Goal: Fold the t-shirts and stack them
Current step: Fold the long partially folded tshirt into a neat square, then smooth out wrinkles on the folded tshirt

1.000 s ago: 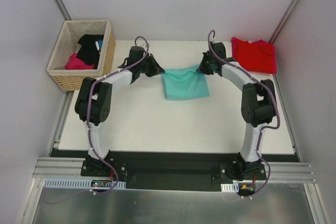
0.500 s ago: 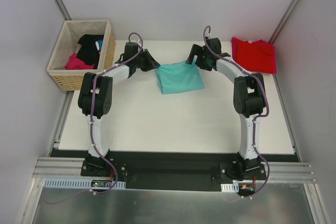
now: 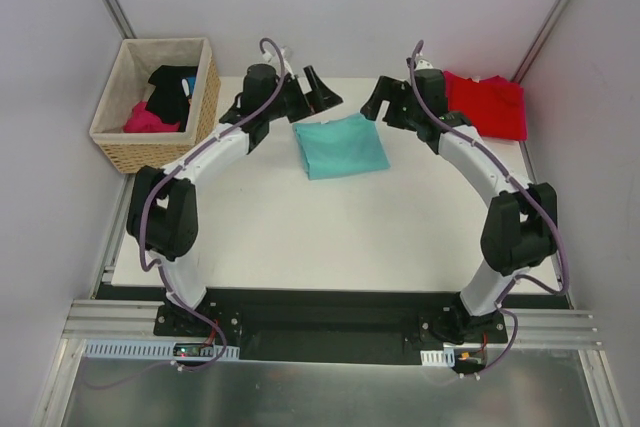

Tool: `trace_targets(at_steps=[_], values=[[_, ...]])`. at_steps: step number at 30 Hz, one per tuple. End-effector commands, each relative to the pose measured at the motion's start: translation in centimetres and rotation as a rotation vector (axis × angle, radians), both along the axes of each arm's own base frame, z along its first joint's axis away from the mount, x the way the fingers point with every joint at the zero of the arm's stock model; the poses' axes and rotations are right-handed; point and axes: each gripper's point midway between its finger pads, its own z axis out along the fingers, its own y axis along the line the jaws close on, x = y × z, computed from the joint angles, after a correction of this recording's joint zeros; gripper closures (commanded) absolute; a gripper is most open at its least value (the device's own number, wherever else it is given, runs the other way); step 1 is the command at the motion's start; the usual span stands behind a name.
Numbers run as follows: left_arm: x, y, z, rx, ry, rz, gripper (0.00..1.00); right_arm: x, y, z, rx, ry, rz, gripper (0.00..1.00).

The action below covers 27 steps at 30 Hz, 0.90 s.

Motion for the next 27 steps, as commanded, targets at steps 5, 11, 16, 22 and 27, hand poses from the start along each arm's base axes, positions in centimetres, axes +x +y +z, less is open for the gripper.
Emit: trace_targets(at_steps=[5, 11, 16, 22, 27], values=[[-3.4, -5.6, -1.6, -0.065, 0.041, -0.092, 0.01, -2.0, -2.6, -1.7, -0.036, 0.019, -0.051, 0.03], [-2.2, -6.8, -5.4, -0.091, 0.040, -0.118, 0.01, -1.8, -4.3, -2.1, -0.021, 0.028, -0.084, 0.03], [-0.7, -7.7, -7.8, -0.092, 0.040, -0.131, 0.01, -1.9, -4.7, -2.7, -0.018, 0.041, -0.088, 0.03], [-1.0, -8.3, -12.0, -0.132, 0.128, -0.136, 0.01, -1.9, -5.0, -3.6, -0.017, 0.063, -0.092, 0.03], [-3.4, -7.5, -15.2, -0.139, 0.186, -0.128, 0.01, -2.0, -5.2, -4.0, -0.014, 0.078, -0.098, 0.03]])
